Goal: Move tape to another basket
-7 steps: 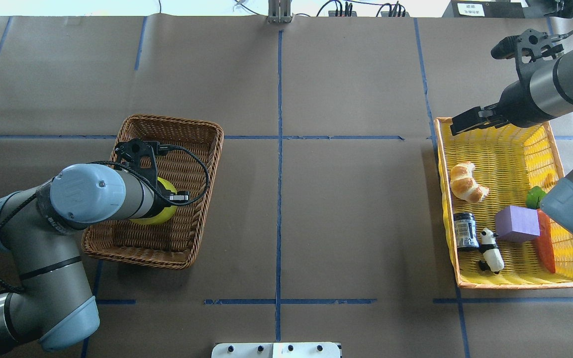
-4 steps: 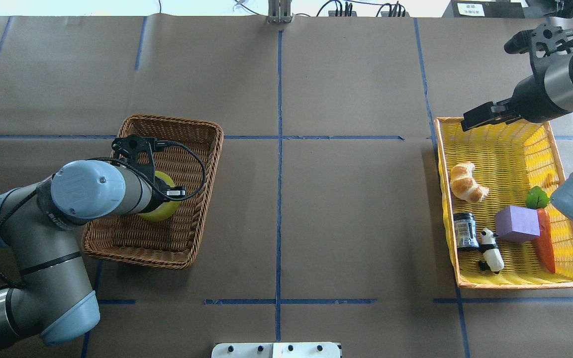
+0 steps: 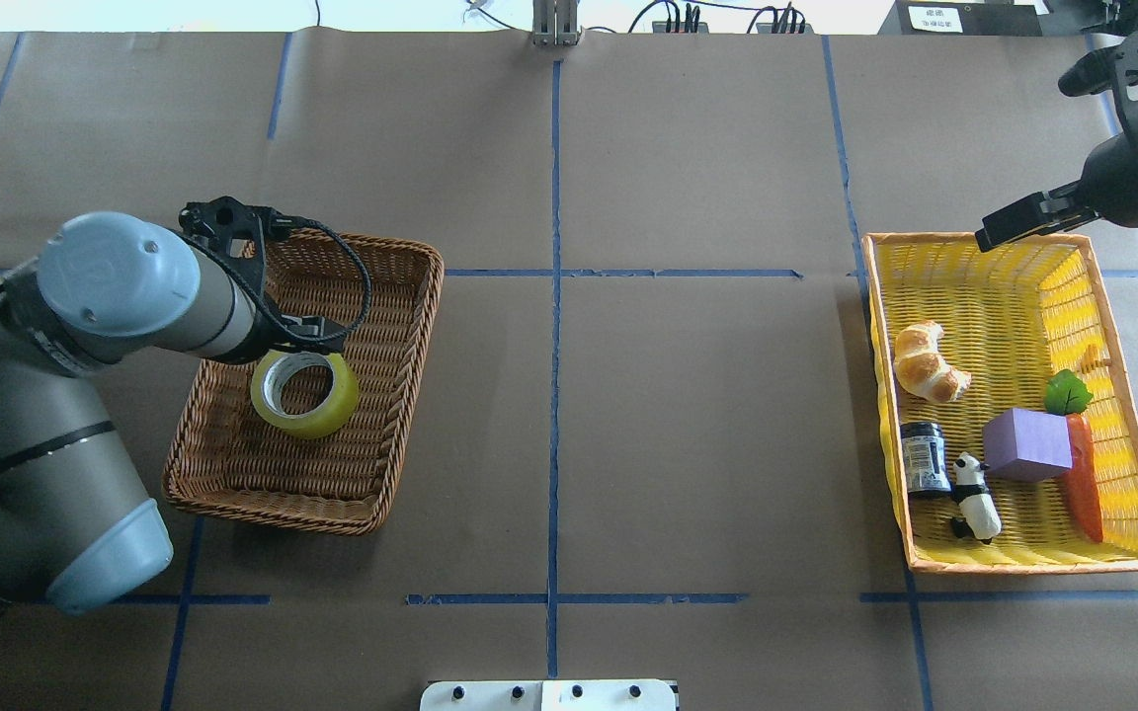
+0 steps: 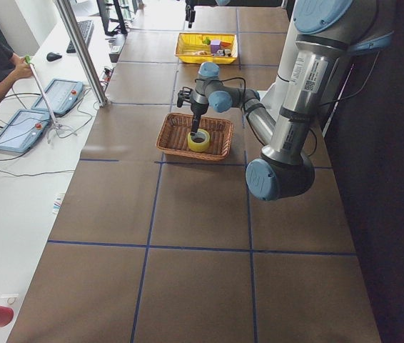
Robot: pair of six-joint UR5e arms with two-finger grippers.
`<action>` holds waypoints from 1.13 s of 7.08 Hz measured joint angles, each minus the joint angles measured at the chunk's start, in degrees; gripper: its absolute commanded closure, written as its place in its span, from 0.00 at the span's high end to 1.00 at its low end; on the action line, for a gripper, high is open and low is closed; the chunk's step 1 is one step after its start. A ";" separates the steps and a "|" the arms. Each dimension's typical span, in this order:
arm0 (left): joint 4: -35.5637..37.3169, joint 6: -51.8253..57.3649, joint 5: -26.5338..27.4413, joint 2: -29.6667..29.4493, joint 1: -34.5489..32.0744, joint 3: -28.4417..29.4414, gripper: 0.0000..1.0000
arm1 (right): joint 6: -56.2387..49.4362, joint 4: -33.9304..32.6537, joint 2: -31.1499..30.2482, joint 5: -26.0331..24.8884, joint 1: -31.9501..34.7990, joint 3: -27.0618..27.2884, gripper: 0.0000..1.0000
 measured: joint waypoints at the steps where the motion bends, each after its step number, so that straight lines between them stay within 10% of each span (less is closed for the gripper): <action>1: 1.24 4.63 -5.65 0.85 -4.47 -1.05 1.00 | -6.01 -0.02 -1.02 0.78 2.99 -2.26 1.00; 8: 1.62 45.17 -31.25 19.73 -35.11 1.98 1.00 | -32.06 -1.21 -12.81 11.40 22.93 -14.19 1.00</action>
